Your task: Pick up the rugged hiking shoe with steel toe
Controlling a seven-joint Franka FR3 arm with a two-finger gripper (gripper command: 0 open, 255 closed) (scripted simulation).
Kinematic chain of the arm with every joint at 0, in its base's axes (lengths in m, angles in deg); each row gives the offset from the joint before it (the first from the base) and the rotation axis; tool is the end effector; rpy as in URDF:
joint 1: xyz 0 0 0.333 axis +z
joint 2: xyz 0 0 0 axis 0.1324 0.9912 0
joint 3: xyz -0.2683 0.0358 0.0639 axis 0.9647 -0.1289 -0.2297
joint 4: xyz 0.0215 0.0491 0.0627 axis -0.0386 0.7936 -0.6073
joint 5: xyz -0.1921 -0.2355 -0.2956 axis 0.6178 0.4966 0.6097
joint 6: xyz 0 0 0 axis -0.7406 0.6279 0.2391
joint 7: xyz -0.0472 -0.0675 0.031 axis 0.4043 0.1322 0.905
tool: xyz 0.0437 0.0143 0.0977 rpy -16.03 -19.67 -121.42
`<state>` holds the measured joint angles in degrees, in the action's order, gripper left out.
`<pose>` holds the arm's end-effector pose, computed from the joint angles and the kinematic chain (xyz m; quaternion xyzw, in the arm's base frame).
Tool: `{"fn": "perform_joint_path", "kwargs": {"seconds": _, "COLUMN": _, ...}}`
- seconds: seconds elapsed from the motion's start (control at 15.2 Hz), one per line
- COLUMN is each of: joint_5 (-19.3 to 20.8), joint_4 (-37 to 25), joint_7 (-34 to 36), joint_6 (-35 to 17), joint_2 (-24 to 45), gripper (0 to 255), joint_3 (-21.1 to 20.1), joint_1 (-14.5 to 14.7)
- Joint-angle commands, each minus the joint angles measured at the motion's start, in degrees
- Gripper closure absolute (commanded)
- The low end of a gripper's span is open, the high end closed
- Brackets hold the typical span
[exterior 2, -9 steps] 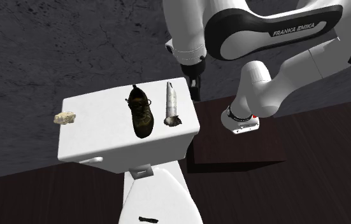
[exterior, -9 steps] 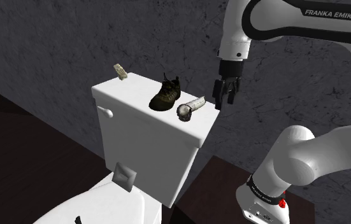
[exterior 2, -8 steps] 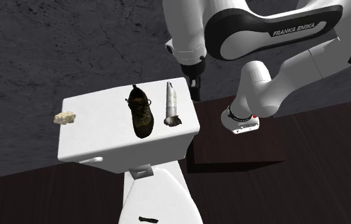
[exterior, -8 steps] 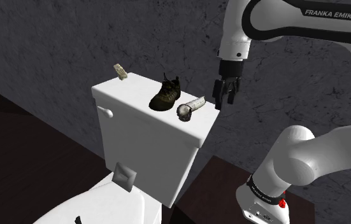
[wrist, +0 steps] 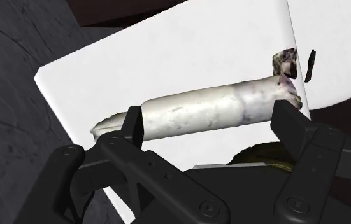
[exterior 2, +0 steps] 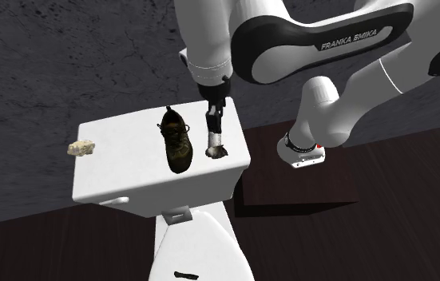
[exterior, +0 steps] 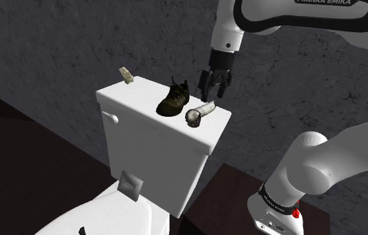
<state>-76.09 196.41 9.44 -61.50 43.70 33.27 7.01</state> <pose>0.4159 0.0540 0.5302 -0.9942 0.0848 0.0518 0.0417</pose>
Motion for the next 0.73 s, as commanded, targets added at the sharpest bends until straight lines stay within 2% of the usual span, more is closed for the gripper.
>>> {"fn": "perform_joint_path", "kwargs": {"seconds": 0.0, "joint_5": -0.2, "joint_4": -2.9, "joint_7": 1.8, "joint_6": -2.3, "joint_2": 2.7, "gripper": 0, "joint_3": -1.2, "joint_1": 0.0}}
{"fn": "perform_joint_path", "kwargs": {"seconds": 0.4, "joint_5": 0.9, "joint_4": -11.1, "joint_7": 6.1, "joint_6": -7.4, "joint_2": 9.9, "gripper": 0, "joint_3": -3.8, "joint_1": -0.5}}
{"fn": "perform_joint_path", "kwargs": {"seconds": 0.66, "joint_5": 0.7, "joint_4": -7.7, "joint_7": 5.8, "joint_6": -10.4, "joint_2": 9.6, "gripper": 0, "joint_3": -3.9, "joint_1": -0.4}}
